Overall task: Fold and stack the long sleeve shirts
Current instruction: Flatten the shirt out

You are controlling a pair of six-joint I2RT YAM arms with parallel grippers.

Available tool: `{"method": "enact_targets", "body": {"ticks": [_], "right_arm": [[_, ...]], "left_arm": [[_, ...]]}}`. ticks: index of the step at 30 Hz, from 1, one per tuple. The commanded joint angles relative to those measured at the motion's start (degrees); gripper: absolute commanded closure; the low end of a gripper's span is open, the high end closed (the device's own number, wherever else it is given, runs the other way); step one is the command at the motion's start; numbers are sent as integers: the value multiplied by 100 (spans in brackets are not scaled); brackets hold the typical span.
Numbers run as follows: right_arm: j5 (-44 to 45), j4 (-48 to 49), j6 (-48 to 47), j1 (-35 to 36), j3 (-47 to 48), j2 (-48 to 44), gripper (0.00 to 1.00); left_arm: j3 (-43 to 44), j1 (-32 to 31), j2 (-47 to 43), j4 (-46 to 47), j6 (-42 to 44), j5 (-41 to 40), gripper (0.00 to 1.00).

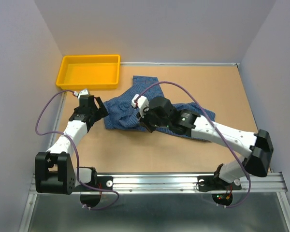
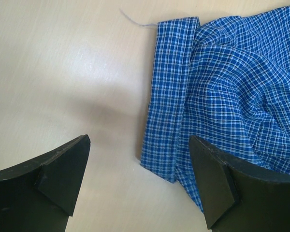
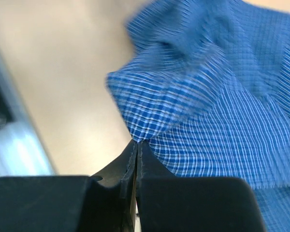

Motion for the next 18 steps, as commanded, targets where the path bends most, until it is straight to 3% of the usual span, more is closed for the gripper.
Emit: {"method": "enact_targets", "body": {"ticks": [1, 7, 8, 11, 12, 15, 16, 18], "right_arm": [[-1944, -664, 455, 54, 436, -712, 99], [-3922, -999, 1421, 54, -187, -1380, 97], [-3968, -1008, 1596, 54, -450, -1477, 67], [-4047, -1026, 1747, 63, -768, -1591, 34], [-4004, -1026, 1756, 54, -777, -1618, 30], [-2445, -1113, 1958, 54, -681, -1759, 24], [-1134, -1174, 2037, 46, -637, -1785, 24], [-184, -1333, 2283, -225, -549, -1820, 23]], "left_arm": [[87, 45, -113, 110, 57, -115, 5], [70, 54, -96, 102, 39, -71, 5], [61, 54, -96, 102, 30, -54, 5], [43, 54, -87, 102, 21, 25, 5], [35, 54, -95, 110, 30, 60, 5], [-53, 45, -96, 23, -75, 359, 5], [-62, 45, -104, -12, -119, 455, 5], [-150, 45, -122, -83, -268, 702, 5]]}}
